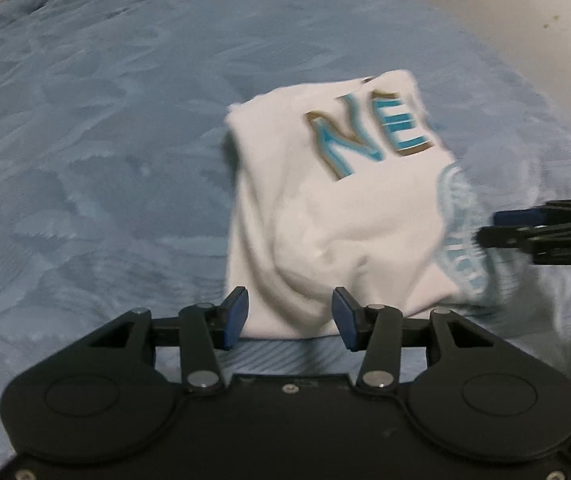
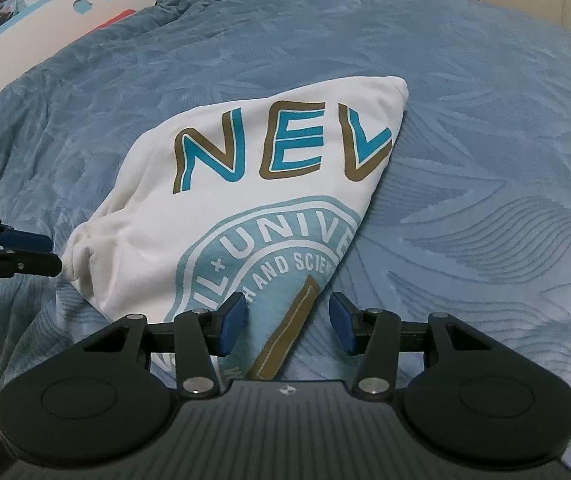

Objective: Fold small clothes

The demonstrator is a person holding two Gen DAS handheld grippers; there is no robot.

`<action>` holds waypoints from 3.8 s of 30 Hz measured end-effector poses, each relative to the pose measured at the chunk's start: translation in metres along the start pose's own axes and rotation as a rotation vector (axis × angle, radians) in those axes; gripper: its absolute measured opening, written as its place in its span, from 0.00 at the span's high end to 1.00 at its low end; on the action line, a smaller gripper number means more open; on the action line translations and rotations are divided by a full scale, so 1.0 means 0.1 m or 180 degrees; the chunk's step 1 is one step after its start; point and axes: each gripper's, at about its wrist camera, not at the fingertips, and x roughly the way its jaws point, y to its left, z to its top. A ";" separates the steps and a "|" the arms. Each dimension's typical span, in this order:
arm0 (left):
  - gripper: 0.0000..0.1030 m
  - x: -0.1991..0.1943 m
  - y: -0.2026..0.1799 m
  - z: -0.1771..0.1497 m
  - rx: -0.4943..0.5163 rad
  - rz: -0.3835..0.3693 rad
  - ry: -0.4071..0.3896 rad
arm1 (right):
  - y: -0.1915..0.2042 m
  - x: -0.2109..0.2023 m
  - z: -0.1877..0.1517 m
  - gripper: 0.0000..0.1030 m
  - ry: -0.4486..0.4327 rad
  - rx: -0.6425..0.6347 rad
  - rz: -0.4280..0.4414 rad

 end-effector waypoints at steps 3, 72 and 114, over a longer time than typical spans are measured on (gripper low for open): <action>0.52 0.13 -0.13 0.04 0.0104 -0.0017 0.0070 | 0.00 -0.01 0.00 0.45 0.0005 0.0008 -0.0007; 0.88 0.28 -0.15 -0.21 0.0954 0.0418 0.0271 | 0.36 -0.23 -0.25 0.96 -0.0110 -0.0965 -0.0001; 0.53 0.56 -0.19 0.39 0.0234 0.0653 -0.0884 | 0.07 0.19 0.28 0.81 -0.0822 -0.0334 -0.0156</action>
